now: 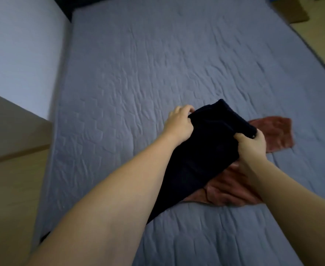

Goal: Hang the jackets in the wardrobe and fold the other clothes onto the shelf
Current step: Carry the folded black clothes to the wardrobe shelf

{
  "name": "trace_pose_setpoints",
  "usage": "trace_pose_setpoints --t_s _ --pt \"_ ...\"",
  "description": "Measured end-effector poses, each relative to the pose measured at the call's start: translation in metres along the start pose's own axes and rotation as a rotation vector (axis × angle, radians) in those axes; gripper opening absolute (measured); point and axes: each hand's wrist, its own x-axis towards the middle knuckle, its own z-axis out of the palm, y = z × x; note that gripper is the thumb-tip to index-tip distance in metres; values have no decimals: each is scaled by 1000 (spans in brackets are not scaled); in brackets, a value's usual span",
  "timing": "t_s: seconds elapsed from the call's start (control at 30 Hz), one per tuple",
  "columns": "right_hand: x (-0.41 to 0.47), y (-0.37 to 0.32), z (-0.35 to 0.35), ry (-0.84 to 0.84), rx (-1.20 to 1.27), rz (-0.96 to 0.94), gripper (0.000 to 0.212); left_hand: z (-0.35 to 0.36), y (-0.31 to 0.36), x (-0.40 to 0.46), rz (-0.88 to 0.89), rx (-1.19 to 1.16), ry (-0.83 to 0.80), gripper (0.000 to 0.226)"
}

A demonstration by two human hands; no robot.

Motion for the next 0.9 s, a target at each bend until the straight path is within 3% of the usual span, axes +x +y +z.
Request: trace_pose_setpoints --t_s 0.1,0.17,0.23,0.33,0.47,0.57,0.7,0.8,0.9 --pt "10 47 -1 276 -174 30 73 42 -61 -20 -125 46 -96 45" --pt "-11 80 12 413 -307 -49 71 53 -113 -51 -217 149 -209 49" --pt "-46 115 35 438 -357 -91 66 48 -170 -91 -346 224 -296 53" --pt "-102 168 81 275 -288 36 55 27 -253 -158 -603 215 -353 57" --pt "-174 230 146 93 -99 539 49 -1 -336 -248 -789 127 -342 59" --pt "-233 276 194 28 -105 753 52 -23 -400 -312 -898 45 -321 61" --pt "-304 334 245 -47 -149 893 50 -47 -479 -381 -999 -40 -226 61" --pt "-348 373 276 -50 -135 920 45 -54 -520 -415 -942 -54 -125 62" --pt "-380 404 297 -70 -93 941 44 -54 -540 -427 -927 -223 21 67"
